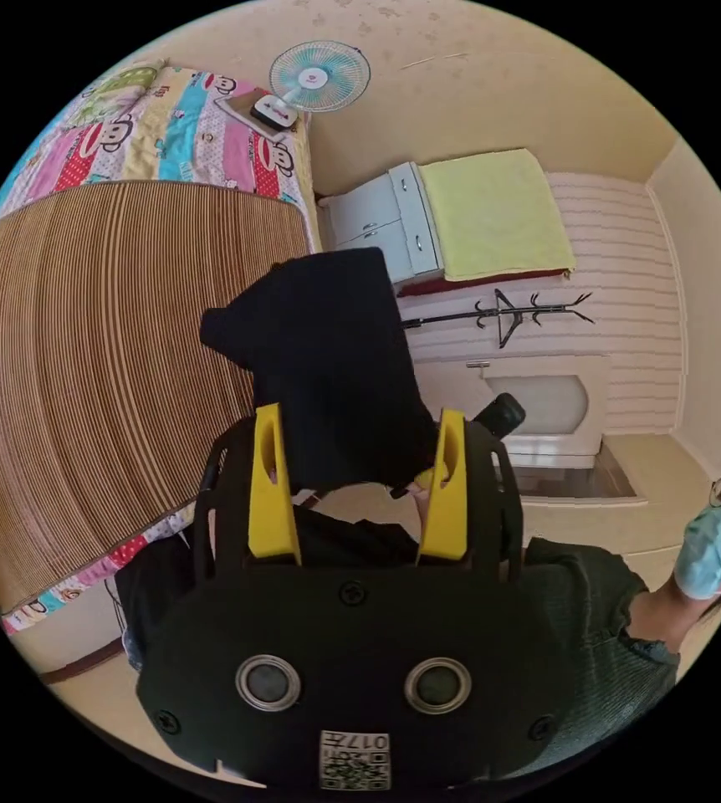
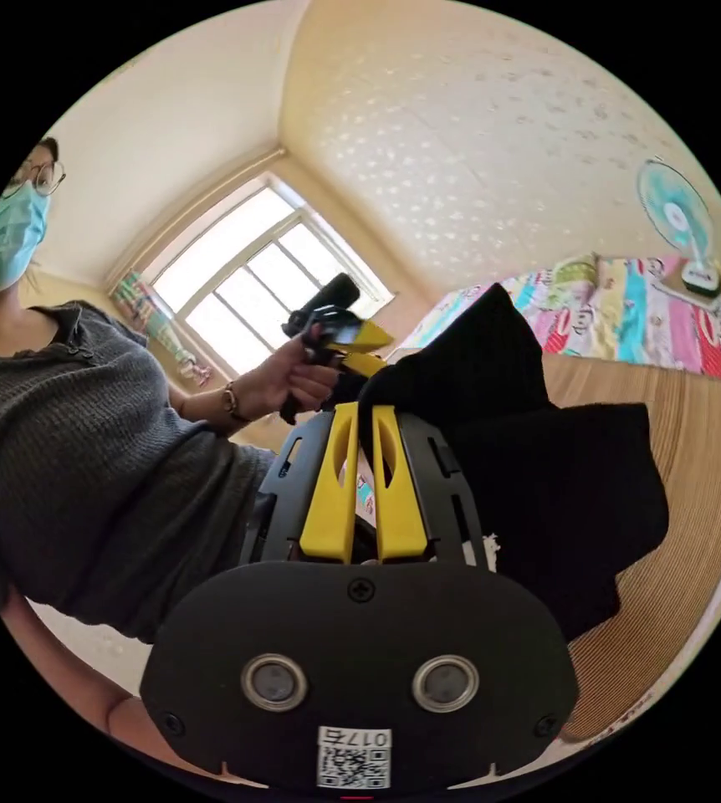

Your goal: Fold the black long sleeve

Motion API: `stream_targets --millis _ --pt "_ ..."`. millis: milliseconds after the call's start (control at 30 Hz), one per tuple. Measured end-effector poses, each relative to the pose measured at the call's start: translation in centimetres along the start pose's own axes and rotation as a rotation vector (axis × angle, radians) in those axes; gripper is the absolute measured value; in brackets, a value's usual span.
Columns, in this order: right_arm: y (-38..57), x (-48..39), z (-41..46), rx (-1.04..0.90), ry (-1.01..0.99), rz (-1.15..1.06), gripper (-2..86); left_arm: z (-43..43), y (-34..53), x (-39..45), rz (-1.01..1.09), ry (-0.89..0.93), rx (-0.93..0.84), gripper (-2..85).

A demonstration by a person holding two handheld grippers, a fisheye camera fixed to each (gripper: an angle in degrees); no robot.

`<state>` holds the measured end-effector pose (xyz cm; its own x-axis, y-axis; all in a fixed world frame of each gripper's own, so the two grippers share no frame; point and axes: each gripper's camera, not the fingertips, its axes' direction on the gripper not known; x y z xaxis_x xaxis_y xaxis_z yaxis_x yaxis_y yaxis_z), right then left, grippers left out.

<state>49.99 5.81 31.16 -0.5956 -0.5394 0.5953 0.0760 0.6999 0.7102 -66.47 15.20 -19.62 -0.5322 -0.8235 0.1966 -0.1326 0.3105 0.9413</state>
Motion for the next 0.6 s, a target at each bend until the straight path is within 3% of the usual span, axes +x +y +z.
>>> stream_targets --millis 133,233,433,600 --pt "-1.9 -6.3 7.5 -0.088 0.107 -0.124 3.2 -4.5 2.4 -2.4 0.024 0.12 0.058 11.0" --pt "-1.8 -9.7 10.5 -0.14 0.126 -0.204 4.1 -10.1 6.0 -2.6 0.235 0.191 0.107 6.5" --pt "-0.3 -14.4 8.8 0.079 0.078 -0.357 6.8 -21.5 14.6 1.4 0.838 0.462 0.13 5.6" --pt "0.0 -13.3 9.5 0.159 0.072 -0.342 10.8 -26.3 21.7 4.9 1.33 0.773 -0.085 5.6"
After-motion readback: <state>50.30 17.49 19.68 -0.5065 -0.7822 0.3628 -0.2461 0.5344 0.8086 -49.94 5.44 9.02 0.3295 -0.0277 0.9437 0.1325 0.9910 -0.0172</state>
